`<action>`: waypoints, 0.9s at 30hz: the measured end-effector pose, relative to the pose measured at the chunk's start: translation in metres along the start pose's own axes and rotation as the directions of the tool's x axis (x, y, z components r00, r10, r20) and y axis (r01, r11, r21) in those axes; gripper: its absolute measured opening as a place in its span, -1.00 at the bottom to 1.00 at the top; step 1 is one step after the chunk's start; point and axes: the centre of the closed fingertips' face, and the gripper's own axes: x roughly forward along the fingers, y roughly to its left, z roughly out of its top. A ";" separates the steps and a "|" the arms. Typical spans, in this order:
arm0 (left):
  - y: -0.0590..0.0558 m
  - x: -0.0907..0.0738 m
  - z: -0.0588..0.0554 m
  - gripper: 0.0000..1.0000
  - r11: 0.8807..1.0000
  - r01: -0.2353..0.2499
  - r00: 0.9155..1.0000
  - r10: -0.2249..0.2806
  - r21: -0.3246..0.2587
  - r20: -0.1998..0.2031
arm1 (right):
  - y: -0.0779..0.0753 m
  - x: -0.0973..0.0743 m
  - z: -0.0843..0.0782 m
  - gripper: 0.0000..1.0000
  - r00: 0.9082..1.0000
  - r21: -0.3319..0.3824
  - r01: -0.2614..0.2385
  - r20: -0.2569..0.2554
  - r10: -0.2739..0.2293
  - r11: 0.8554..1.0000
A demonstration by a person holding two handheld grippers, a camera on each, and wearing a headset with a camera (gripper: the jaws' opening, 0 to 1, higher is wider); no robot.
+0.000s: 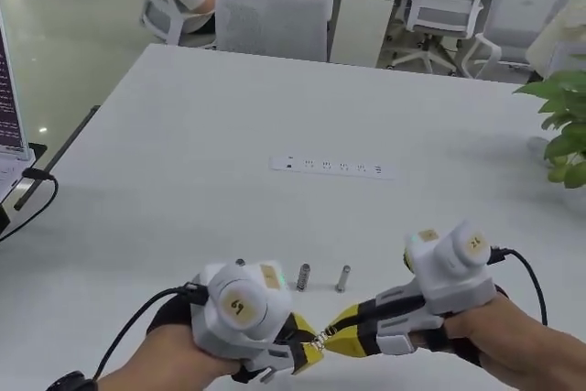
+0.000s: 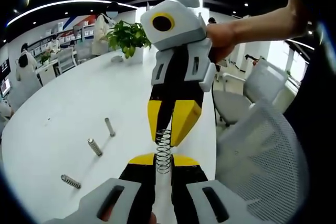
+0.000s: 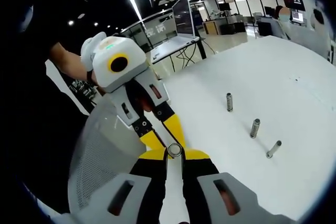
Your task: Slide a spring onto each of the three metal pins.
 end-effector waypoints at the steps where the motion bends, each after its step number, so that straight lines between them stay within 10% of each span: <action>1: 0.001 0.001 0.000 -0.96 1.000 -0.003 1.000 0.003 0.002 0.001 | 0.000 0.000 0.000 -0.85 1.000 -0.003 0.002 0.000 -0.002 1.000; 27: 0.007 0.009 -0.002 -0.94 0.999 -0.037 0.999 0.037 -0.013 0.013 | -0.003 -0.003 0.008 -0.85 1.000 -0.033 0.022 -0.015 -0.023 0.999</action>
